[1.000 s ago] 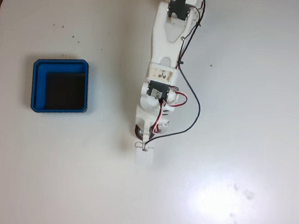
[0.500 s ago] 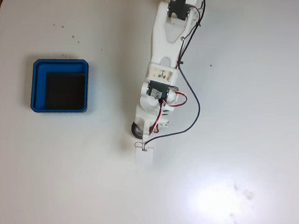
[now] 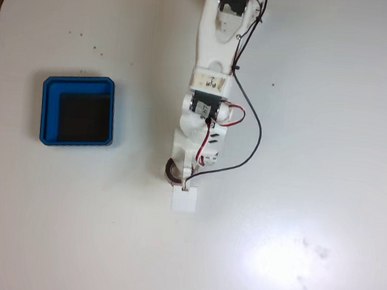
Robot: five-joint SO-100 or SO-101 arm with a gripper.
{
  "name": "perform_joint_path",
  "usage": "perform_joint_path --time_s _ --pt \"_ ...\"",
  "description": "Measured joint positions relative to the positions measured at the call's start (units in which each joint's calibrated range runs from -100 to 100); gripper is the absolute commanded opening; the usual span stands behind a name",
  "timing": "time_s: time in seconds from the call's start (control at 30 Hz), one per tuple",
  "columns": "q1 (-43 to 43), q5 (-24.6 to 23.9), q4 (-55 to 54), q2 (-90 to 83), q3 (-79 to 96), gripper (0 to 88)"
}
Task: Pick the red roll and drop it in the blue box
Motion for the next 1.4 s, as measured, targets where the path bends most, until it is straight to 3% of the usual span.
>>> perform_joint_path --time_s 0.3,0.8,1.4 --pt "11.97 0.00 0.00 -9.48 0.00 0.5" --pt "34.24 0.00 0.00 -9.74 0.00 0.6" --pt "38.20 0.00 0.08 -9.74 0.00 1.0"
